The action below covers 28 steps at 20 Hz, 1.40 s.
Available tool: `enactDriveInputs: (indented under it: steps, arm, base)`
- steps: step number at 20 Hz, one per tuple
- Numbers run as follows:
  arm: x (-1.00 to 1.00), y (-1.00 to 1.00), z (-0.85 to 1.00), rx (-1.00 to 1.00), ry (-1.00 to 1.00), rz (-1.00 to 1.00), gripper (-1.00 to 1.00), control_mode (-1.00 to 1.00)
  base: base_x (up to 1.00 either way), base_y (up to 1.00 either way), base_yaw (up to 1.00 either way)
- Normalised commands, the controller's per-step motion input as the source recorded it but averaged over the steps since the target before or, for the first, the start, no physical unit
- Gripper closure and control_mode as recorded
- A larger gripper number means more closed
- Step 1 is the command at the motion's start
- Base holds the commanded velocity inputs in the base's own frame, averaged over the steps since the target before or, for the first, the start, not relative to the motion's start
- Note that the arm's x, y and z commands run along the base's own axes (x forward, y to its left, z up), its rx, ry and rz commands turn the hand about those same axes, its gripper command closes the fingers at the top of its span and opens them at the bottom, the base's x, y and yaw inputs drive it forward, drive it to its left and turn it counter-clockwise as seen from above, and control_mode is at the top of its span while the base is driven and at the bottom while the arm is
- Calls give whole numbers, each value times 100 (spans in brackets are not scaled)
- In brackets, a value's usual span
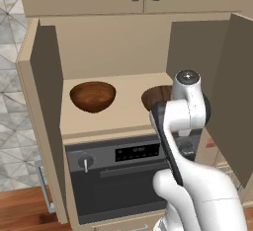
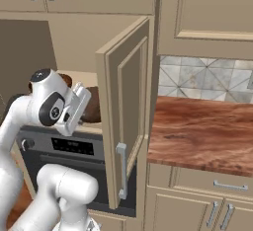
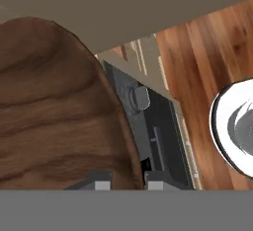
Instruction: Pick up the bowls from the cabinet and place each bowl in front of a stool on the dining counter.
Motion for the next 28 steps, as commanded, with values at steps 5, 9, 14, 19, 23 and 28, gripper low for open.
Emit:
enactDriveInputs:
  steps: [5, 9, 14, 19, 23, 28]
  arm:
    - [-86, 1, 0, 0, -7, 7, 100, -100]
    - [-75, 0, -1, 0, -6, 19, 100, -100]
    - [-59, 0, 5, 0, 0, 18, 100, -100]
    - [-5, 7, 5, -1, 2, 1, 100, -100]
    - [0, 0, 0, 0, 0, 0, 100, -100]
    - [0, 0, 0, 0, 0, 0, 100, -100]
  base:
    - [0, 0, 0]
    - [0, 0, 0]
    - [0, 0, 0]
    - [0, 0, 0]
    - [0, 0, 0]
    - [0, 0, 0]
